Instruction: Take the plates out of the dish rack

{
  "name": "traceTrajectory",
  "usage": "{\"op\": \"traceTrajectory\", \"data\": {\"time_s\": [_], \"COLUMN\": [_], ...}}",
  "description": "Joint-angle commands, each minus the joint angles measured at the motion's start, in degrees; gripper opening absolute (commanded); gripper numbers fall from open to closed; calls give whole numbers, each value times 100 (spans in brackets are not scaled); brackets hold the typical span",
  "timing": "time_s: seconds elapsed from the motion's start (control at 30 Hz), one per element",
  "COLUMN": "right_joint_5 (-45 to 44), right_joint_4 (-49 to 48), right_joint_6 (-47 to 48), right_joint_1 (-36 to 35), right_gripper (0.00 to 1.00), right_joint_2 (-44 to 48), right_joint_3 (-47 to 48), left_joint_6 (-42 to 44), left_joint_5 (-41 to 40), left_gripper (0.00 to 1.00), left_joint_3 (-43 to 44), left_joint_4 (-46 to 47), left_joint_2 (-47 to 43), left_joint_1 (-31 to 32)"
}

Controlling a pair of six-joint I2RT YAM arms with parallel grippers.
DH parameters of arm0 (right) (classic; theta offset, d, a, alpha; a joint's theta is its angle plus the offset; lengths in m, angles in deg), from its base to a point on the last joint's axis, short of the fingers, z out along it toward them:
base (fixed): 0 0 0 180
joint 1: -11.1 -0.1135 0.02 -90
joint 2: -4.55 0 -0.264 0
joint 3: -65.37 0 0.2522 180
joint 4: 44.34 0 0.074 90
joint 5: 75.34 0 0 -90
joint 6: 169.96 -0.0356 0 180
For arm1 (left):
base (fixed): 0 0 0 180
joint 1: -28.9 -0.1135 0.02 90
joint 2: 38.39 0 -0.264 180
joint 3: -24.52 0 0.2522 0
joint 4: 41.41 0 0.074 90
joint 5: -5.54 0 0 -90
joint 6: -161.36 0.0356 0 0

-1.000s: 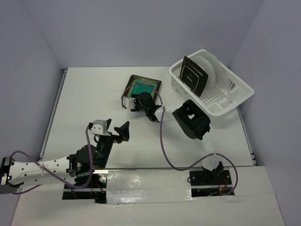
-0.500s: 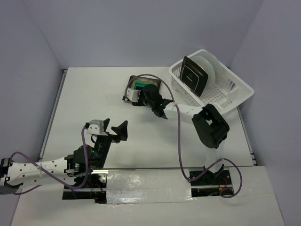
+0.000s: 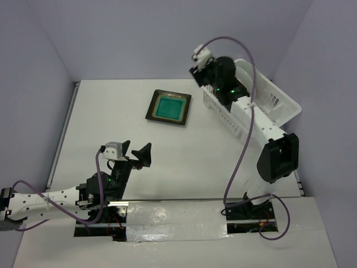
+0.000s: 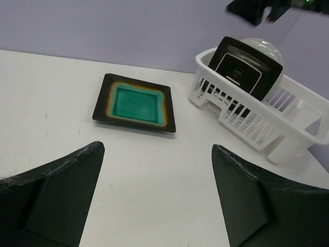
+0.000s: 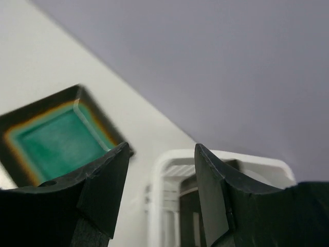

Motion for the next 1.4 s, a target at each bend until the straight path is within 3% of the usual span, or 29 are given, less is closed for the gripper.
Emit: {"op": "traceTrajectory", "data": {"time_s": [0.0, 0.13, 0.4, 0.67, 0.8, 1.37], "right_joint_5": [820, 1120, 2954, 3132, 3844, 3660], "right_joint_4": [955, 1701, 1835, 2880, 2882, 2765], "right_joint_6": [-1179, -1207, -1585, -1330, -1663, -1418], "right_joint_1": [797, 1334, 2546, 2917, 3251, 3383], "right_gripper": [61, 59, 57, 54, 51, 57], "right_joint_2": [146, -73, -109, -750, -1110, -1172], "right_joint_3": [1038, 1584, 1681, 2603, 2648, 2313], "left_joint_6": [7, -2, -63, -98, -98, -81], "left_joint_5": [85, 128, 313, 410, 454, 489], "left_gripper": [98, 98, 98, 98, 98, 98], "left_joint_3": [83, 250, 417, 435, 435, 514], "left_joint_4": [254, 149, 8, -53, -19, -36], "left_joint_2": [167, 457, 792, 809, 818, 1055], "left_joint_1": [15, 15, 15, 15, 15, 7]}}
